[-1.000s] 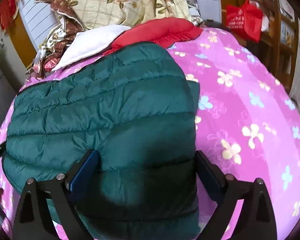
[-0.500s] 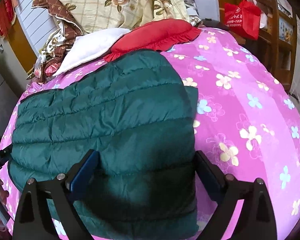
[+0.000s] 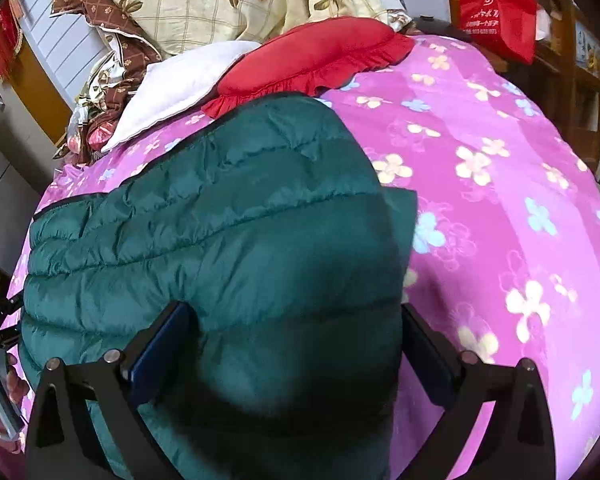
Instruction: Fold large clothes
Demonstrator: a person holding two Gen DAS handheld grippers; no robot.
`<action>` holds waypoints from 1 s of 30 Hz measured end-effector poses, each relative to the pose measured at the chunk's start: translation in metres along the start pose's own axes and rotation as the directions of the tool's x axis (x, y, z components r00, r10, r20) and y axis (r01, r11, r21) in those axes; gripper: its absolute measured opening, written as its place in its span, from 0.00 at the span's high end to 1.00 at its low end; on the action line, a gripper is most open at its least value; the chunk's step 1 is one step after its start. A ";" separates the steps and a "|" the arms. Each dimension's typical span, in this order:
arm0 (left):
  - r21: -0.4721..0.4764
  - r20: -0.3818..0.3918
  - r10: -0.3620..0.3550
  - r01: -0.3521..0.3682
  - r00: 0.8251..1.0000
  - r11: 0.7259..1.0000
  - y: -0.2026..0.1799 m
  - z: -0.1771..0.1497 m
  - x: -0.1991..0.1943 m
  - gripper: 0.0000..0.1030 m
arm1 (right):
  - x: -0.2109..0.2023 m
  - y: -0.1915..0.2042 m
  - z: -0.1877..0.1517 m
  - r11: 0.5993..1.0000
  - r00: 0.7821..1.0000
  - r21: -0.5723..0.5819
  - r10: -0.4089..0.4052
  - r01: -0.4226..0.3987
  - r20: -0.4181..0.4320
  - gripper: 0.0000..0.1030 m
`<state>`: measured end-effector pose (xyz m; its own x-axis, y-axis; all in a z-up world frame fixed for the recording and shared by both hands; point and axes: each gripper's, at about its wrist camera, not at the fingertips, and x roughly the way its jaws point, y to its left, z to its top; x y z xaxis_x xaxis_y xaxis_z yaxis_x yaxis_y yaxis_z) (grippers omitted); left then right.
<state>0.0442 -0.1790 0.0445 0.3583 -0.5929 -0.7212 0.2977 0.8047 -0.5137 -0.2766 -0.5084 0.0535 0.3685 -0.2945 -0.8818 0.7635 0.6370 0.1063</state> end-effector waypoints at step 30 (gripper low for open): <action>0.084 0.018 -0.069 0.067 0.997 0.994 -0.021 -0.008 -0.015 0.87 | 0.000 0.007 0.001 0.993 0.992 -0.033 0.116 -0.115 0.043 0.52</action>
<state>0.0258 -0.1865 0.0624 0.3525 -0.6475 -0.6757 0.3942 0.7576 -0.5203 -0.2708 -0.5046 0.0547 0.4772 -0.2491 -0.8427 0.6983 0.6896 0.1917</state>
